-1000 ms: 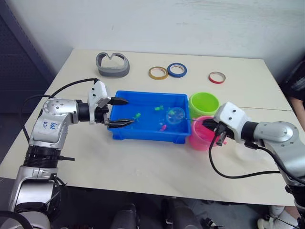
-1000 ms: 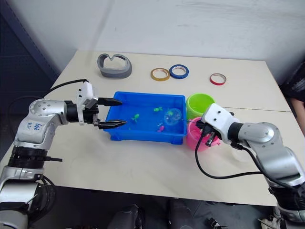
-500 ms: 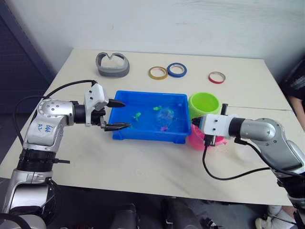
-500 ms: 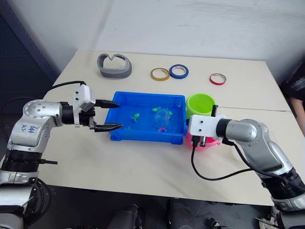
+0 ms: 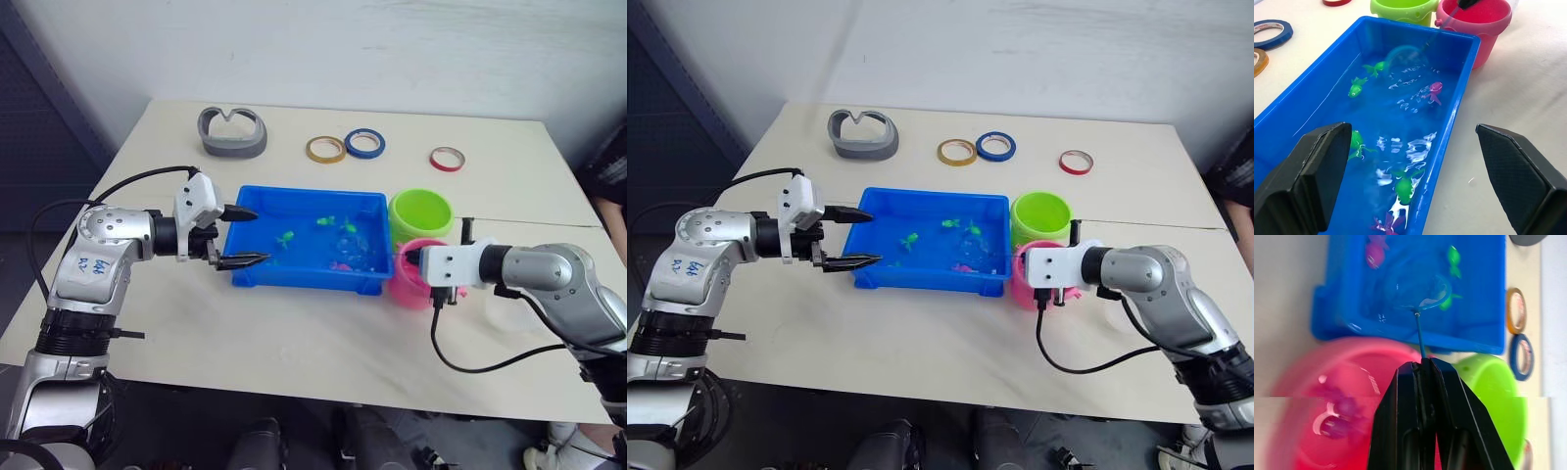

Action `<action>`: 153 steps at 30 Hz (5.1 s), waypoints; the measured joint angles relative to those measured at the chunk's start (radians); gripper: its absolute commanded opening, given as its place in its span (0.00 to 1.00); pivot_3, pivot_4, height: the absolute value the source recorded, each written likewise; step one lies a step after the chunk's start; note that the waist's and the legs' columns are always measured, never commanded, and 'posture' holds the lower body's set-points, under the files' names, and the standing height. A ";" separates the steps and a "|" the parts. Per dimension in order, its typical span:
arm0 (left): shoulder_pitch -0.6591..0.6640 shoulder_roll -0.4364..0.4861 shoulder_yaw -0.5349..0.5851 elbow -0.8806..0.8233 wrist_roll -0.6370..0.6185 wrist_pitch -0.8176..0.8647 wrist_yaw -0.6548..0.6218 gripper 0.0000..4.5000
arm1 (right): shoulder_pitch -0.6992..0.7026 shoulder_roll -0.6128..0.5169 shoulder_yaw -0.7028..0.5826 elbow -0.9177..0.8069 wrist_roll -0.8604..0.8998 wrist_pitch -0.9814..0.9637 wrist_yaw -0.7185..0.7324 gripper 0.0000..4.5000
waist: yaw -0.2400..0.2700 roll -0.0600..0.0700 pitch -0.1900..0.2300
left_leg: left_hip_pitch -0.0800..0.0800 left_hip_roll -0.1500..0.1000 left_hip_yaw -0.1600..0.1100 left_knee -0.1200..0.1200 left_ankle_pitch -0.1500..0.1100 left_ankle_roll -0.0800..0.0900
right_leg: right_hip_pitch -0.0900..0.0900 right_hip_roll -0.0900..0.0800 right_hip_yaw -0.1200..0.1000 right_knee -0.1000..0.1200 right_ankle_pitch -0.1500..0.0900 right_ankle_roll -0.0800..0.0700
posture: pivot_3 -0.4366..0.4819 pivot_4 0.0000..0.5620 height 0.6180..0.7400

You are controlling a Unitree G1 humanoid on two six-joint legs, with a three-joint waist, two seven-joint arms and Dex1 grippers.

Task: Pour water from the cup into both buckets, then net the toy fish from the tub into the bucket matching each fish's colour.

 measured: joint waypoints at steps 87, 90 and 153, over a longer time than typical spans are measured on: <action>0.013 0.087 0.093 0.128 -0.001 -0.013 -0.090 0.99 | -0.032 0.097 -0.152 -0.292 0.614 0.680 -0.197 0.00 | 0.005 0.000 0.001 | 0.001 0.001 -0.002 -0.002 0.001 -0.002 | 0.000 0.000 0.000 0.000 0.000 0.000 | 0.48 0.27 1.00; 0.124 0.137 0.170 0.040 -0.020 0.045 -0.049 0.99 | -0.129 0.156 -0.029 -0.205 0.562 0.679 -0.177 0.00 | 0.009 0.000 0.001 | -0.001 0.000 -0.002 -0.001 0.000 0.001 | 0.000 -0.001 0.000 0.000 0.000 0.000 | 0.48 0.27 1.00; 0.315 0.242 0.323 -0.186 -0.134 0.151 0.092 0.99 | -0.376 0.567 0.203 0.460 0.009 -0.044 0.032 0.00 | -0.027 0.000 0.000 | -0.001 0.000 -0.002 -0.001 -0.001 0.000 | 0.000 -0.001 -0.001 0.002 0.000 0.000 | 0.48 0.27 1.00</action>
